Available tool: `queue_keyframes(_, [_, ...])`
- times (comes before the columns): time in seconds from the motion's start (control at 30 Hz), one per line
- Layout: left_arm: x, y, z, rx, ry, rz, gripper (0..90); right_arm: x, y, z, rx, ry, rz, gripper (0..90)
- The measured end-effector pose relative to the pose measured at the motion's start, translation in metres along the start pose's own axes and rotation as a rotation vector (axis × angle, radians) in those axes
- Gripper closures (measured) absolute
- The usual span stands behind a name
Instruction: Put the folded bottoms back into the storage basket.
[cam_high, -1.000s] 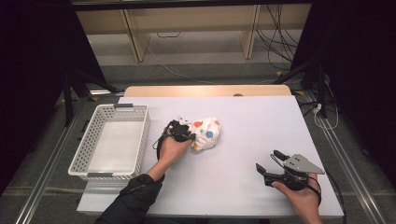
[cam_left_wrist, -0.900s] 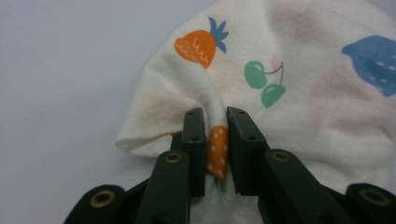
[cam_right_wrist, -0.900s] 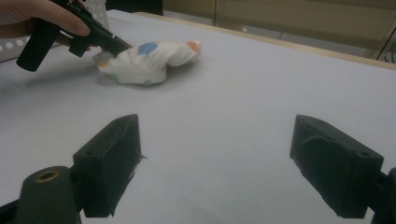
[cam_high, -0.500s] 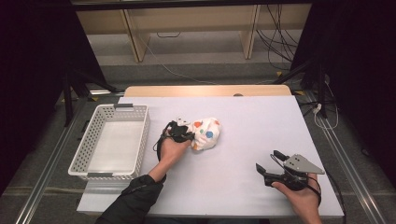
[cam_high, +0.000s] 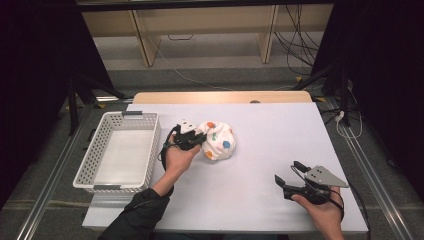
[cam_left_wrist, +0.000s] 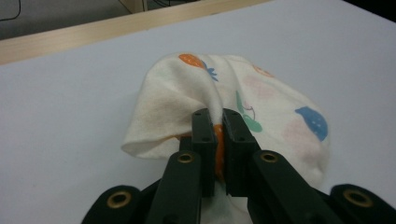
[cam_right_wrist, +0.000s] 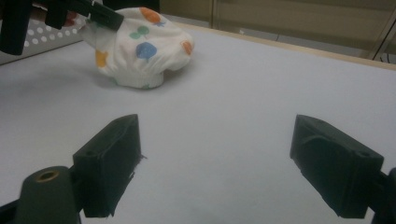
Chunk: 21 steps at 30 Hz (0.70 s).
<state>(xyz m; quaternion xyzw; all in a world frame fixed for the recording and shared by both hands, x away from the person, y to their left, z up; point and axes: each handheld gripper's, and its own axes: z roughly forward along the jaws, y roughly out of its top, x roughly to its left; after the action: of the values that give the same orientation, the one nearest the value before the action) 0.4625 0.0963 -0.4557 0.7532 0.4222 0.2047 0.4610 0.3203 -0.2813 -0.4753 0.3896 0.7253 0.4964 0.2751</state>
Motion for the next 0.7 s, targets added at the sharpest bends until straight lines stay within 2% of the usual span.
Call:
queue_keyframes(0.4, [-0.011, 0.014, -0.015, -0.071, -0.006, 0.060, 84.5, 0.000, 0.000, -0.002, -0.003, -0.006, 0.000, 17.0])
queue_keyframes(0.7, [-0.016, 0.020, -0.024, -0.099, -0.021, 0.074, 84.5, 0.000, 0.001, -0.002, -0.010, -0.009, 0.001, 16.9])
